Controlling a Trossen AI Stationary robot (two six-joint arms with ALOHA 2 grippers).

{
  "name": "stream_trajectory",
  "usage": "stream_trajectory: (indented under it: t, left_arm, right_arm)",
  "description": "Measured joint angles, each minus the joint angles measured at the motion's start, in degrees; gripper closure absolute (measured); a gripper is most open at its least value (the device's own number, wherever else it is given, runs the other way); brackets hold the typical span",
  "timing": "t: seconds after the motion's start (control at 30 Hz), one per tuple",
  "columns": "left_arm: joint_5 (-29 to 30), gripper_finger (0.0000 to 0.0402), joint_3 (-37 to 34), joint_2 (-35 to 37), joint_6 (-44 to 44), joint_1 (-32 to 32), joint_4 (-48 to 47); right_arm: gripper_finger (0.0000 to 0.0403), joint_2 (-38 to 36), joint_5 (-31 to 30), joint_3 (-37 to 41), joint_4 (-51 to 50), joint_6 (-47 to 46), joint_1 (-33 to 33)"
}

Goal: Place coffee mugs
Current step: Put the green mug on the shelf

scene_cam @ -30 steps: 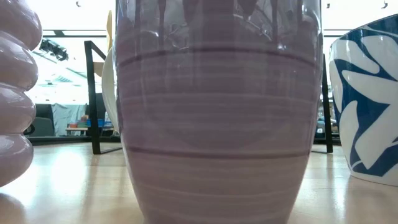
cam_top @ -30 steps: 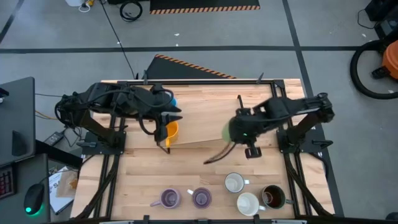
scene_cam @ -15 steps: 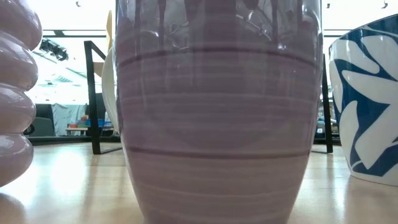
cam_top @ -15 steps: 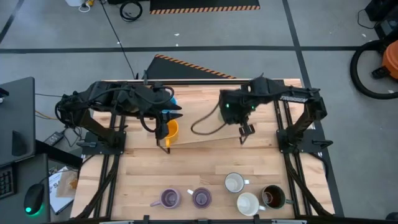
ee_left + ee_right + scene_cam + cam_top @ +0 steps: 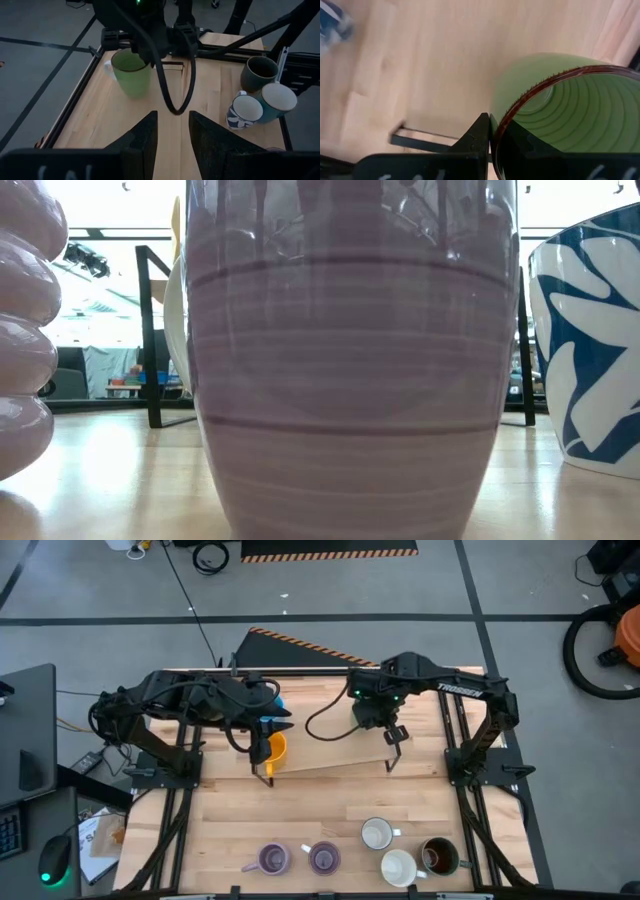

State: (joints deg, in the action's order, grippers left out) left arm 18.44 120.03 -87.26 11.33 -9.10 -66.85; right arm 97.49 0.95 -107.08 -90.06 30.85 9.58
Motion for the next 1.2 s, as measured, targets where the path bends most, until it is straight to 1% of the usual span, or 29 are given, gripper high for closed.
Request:
stream_trajectory:
  t: [0.2,0.57,0.63,0.73,0.83,1.0,1.2]
  left_arm:
    - [0.0,0.0285,0.0,0.0,0.0,0.0,-1.12]
    - [0.02,0.0285,0.0,0.0,-0.13,0.0,-1.11]
    - [0.02,0.0285,0.0,0.0,-0.13,0.0,-1.13]
    - [0.02,0.0285,0.0,0.0,-0.15,0.0,-1.13]
    - [0.02,0.0285,0.0,0.0,-0.15,0.0,-1.13]
    - [0.02,0.0285,0.0,0.0,-0.15,0.0,-1.11]
    - [0.03,0.0285,0.0,-0.1,-0.86,0.71,-0.63]
  right_arm:
    - [0.0363,0.0,-0.41,0.82,0.05,0.81,0.34]
    - [0.0303,-0.11,-1.59,0.82,0.21,1.28,0.76]
    - [0.0297,-0.11,-3.21,0.82,0.2,1.16,0.76]
    - [0.0292,-0.11,-6.26,0.82,0.05,0.37,0.74]
    - [0.029,-0.28,-7.0,0.82,0.04,-0.49,0.79]
    - [0.029,-0.76,-7.08,-0.29,0.09,-3.9,0.21]
    - [0.029,-3.25,-6.48,-0.82,0.05,-7.69,-0.42]
